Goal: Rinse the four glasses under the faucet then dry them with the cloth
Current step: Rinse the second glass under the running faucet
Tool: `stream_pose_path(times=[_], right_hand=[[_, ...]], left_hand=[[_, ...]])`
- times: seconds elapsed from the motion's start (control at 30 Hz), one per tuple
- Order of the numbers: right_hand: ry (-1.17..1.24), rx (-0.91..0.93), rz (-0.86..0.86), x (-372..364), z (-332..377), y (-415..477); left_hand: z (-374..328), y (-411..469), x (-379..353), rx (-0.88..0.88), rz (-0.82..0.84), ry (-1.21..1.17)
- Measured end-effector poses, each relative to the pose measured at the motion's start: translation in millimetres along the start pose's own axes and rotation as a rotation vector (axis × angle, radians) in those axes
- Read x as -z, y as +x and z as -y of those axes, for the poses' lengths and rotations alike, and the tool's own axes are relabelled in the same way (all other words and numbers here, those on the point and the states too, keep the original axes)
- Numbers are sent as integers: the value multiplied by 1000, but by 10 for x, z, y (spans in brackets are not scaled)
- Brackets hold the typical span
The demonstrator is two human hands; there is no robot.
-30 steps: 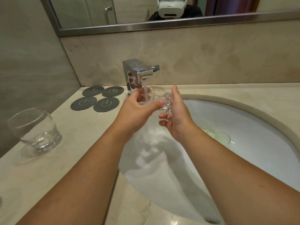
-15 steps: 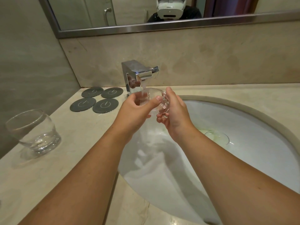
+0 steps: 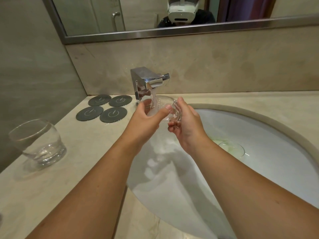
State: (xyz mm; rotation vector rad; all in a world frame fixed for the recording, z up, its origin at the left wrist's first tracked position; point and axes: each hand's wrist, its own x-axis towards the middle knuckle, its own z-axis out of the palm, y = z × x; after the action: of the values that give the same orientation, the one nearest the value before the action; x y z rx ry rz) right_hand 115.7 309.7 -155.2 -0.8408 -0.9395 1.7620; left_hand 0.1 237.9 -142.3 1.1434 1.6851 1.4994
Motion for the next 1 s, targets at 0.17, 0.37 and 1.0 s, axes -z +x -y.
stream_pose_path(times=[0.17,0.37,1.0], right_hand=[[-19,22,-16,5,-23,43],[-84,-70,-10,51,-16,58],[-36,-31,-37,56,-8,67]], left_hand=[[-12,10,8,18,-43,-10],[19,22,12,-60,-41,24],[-31,-6,-39,4,-37,43]])
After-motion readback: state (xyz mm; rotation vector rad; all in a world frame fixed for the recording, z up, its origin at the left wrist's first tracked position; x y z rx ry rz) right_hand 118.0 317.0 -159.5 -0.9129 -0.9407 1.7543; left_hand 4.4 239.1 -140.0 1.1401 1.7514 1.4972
